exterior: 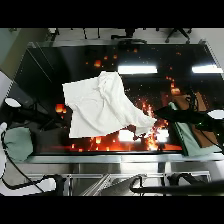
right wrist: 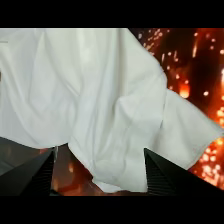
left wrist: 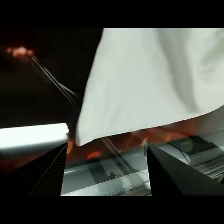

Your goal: Fold the shirts.

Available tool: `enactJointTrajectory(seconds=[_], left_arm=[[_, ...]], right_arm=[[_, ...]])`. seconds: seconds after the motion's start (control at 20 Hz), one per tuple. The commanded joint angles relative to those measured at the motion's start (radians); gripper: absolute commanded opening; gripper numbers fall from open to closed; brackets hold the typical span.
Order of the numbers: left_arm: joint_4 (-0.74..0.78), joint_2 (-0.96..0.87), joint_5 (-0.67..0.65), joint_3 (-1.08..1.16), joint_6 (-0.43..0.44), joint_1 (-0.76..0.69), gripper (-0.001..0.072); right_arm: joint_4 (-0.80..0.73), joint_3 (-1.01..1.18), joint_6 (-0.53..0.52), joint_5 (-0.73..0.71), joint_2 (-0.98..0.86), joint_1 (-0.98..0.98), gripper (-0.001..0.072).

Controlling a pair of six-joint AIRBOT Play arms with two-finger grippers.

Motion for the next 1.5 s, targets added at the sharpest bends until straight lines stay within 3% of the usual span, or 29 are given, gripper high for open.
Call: enactJointTrajectory(seconds=[0.0,0.15,0.35,0.55,0.65,0.75,0.8,0.85,0.9,0.95,1.0,1.1,1.15,1.25,1.35,1.45], left_arm=[[0.019,0.069,0.145,-0.234,0.028,0.004,0.0533],[0.0,0.068,0.224,-0.297,0.031,0.004,0.0532],[-0.159,0.068,0.277,-0.313,0.09,0.003,0.0532],[-0.21,0.068,0.328,-0.314,0.106,-0.032,0.0532],[-0.209,0.068,0.346,-0.314,0.106,-0.079,0.0532],[-0.207,0.068,0.367,-0.313,0.106,-0.122,0.053],[-0.206,0.068,0.386,-0.313,0.106,-0.132,0.049],[-0.208,0.068,0.402,-0.313,0.107,-0.134,0.0254],[-0.208,0.068,0.416,-0.313,0.107,-0.134,0.0109],[-0.208,0.068,0.425,-0.313,0.107,-0.134,0.011],[-0.209,0.068,0.435,-0.313,0.107,-0.134,0.011],[-0.209,0.068,0.448,-0.313,0.107,-0.134,0.0101],[-0.209,0.068,0.452,-0.313,0.117,-0.134,0.0013],[-0.21,0.068,0.455,-0.308,0.125,-0.134,0.0011],[-0.209,0.073,0.38,-0.256,0.149,-0.134,0.0009],[-0.208,0.126,0.249,-0.155,0.163,-0.133,0.0009]], right_arm=[[-0.089,0.001,-0.05,0.05,-0.029,-0.031,0.0615],[-0.116,0.001,-0.05,0.121,-0.073,-0.029,0.0614],[-0.117,-0.001,-0.094,0.185,-0.138,0.019,0.0614],[-0.146,-0.001,-0.102,0.171,-0.212,0.123,0.0612],[-0.154,0.0,-0.103,0.138,-0.256,0.153,0.0565],[-0.145,0.0,-0.103,0.103,-0.288,0.153,0.0565],[-0.143,0.0,-0.103,0.084,-0.296,0.153,0.0565],[-0.143,0.0,-0.103,0.066,-0.299,0.153,0.0564],[-0.142,0.001,-0.103,0.049,-0.299,0.153,0.0549],[-0.142,0.004,-0.103,0.036,-0.299,0.153,0.0428],[-0.142,0.009,-0.103,0.023,-0.299,0.153,0.0379],[-0.128,0.023,-0.103,-0.021,-0.299,0.153,0.0378],[-0.102,0.027,-0.103,-0.037,-0.299,0.153,0.0321],[-0.016,0.027,-0.127,-0.032,-0.3,0.153,0.0044],[0.097,0.03,-0.169,0.011,-0.289,0.15,0.0019],[0.199,0.085,-0.177,0.14,-0.25,0.117,0.0018]])
